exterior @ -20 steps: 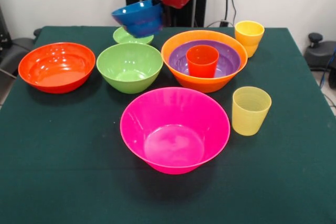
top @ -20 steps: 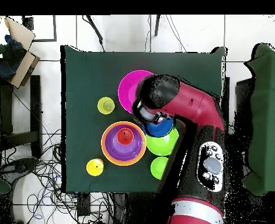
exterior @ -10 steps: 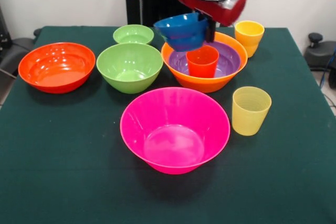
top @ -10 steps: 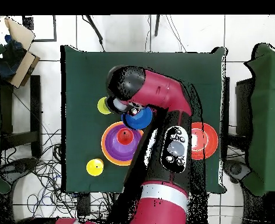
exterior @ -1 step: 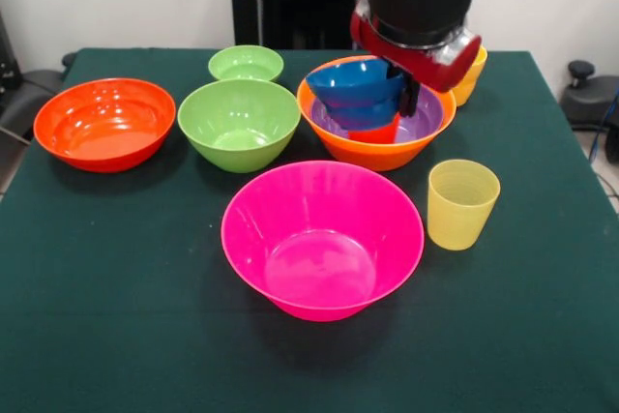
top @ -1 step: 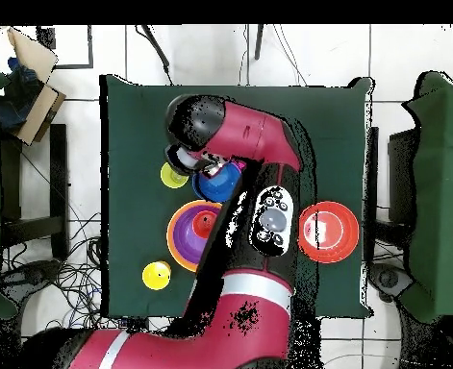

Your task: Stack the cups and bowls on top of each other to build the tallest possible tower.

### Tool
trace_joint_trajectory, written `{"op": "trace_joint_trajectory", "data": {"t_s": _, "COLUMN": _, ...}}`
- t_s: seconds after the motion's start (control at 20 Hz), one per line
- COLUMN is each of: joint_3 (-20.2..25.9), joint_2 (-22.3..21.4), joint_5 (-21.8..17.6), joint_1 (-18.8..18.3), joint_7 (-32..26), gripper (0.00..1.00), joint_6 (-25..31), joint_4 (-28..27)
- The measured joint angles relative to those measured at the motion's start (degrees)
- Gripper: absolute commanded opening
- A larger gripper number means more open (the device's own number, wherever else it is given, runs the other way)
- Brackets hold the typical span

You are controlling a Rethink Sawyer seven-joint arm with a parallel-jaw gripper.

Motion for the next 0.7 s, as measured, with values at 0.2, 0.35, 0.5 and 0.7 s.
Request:
{"op": "trace_joint_trajectory", "data": {"t_s": 0.2, "joint_3": -0.1, "joint_2": 1.9, "joint_5": 0.3, "joint_1": 0.0, "joint_7": 0.0, "gripper": 0.00, "joint_6": 0.6, "joint_4": -1.3}}
{"op": "trace_joint_trajectory", "data": {"t_s": 0.35, "joint_3": -0.1, "joint_2": 2.8, "joint_5": 0.6, "joint_1": 0.0, "joint_7": 0.0, "gripper": 0.00, "joint_6": 1.8, "joint_4": -1.5}}
{"op": "trace_joint_trajectory", "data": {"t_s": 0.5, "joint_3": -0.5, "joint_2": 3.6, "joint_5": 0.8, "joint_1": 0.1, "joint_7": 0.0, "gripper": 0.00, "joint_6": 3.6, "joint_4": -1.6}}
{"op": "trace_joint_trajectory", "data": {"t_s": 0.7, "joint_3": -1.2, "joint_2": 4.3, "joint_5": 1.1, "joint_1": 0.4, "joint_7": 0.0, "gripper": 0.00, "joint_6": 5.9, "joint_4": -1.6}}
